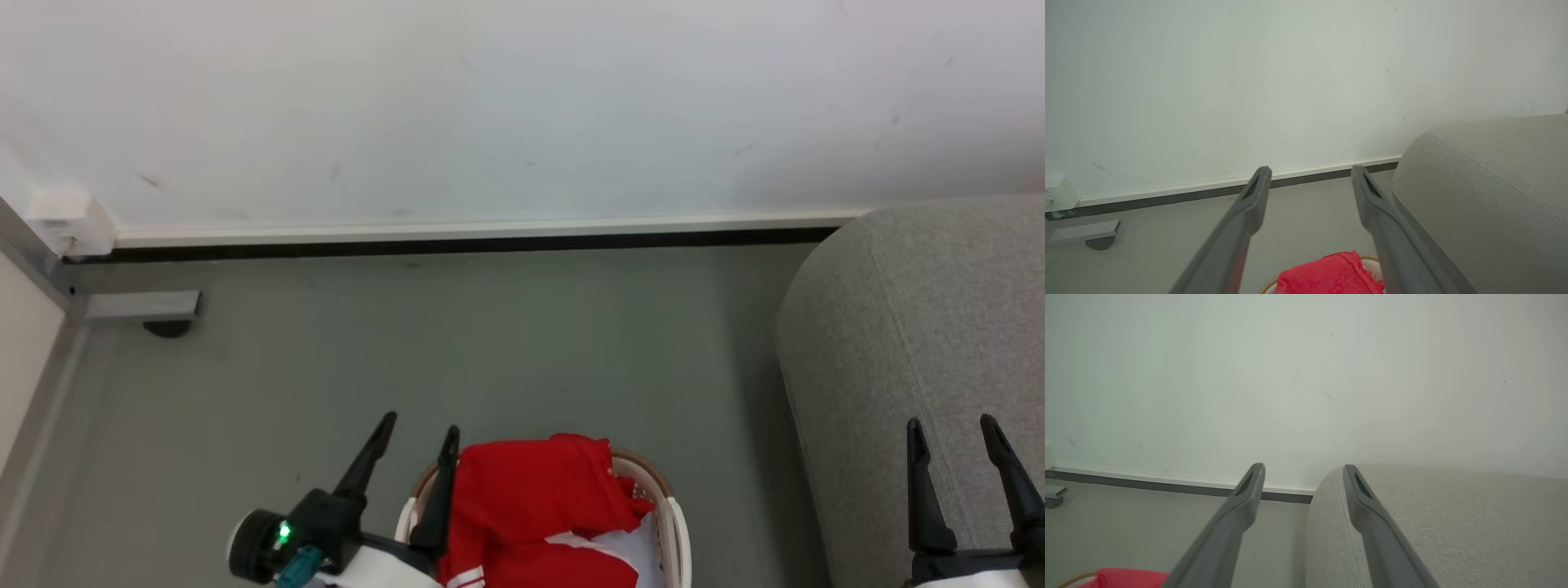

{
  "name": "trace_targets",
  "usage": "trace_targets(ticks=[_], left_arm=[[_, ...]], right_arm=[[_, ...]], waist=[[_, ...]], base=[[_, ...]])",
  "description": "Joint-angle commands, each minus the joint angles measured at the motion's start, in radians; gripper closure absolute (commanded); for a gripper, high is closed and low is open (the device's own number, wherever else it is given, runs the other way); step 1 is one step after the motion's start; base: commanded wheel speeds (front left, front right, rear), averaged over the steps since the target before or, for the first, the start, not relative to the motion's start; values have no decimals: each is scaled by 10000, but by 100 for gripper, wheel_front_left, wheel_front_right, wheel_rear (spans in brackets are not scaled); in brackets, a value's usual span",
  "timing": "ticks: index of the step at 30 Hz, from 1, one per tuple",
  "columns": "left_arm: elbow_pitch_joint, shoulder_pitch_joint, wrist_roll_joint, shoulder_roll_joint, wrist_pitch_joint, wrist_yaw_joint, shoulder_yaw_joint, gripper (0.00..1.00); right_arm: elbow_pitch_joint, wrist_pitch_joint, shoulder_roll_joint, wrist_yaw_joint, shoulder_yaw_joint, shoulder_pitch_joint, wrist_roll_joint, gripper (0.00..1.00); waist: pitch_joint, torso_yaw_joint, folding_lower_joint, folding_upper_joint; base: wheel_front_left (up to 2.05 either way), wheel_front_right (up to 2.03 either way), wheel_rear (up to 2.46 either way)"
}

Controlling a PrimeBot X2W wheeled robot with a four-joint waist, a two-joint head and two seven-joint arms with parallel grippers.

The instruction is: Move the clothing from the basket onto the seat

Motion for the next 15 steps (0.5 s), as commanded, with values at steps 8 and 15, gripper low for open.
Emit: trace_targets(ticks=[8, 15], left_arm=[[2223, -1818, 494, 178, -2, -690, -998, 0], [5031, -3662, 702, 446, 132, -869, -1763, 0]], right_arm=[[-467, -28, -16, -24, 323, -1334, 332, 0], [-925, -26, -6, -24, 577, -2508, 627, 0]], waist=[[2390, -867, -1, 0], [4251, -1588, -1, 0]], base=[[0, 0, 0], [0, 0, 0]])
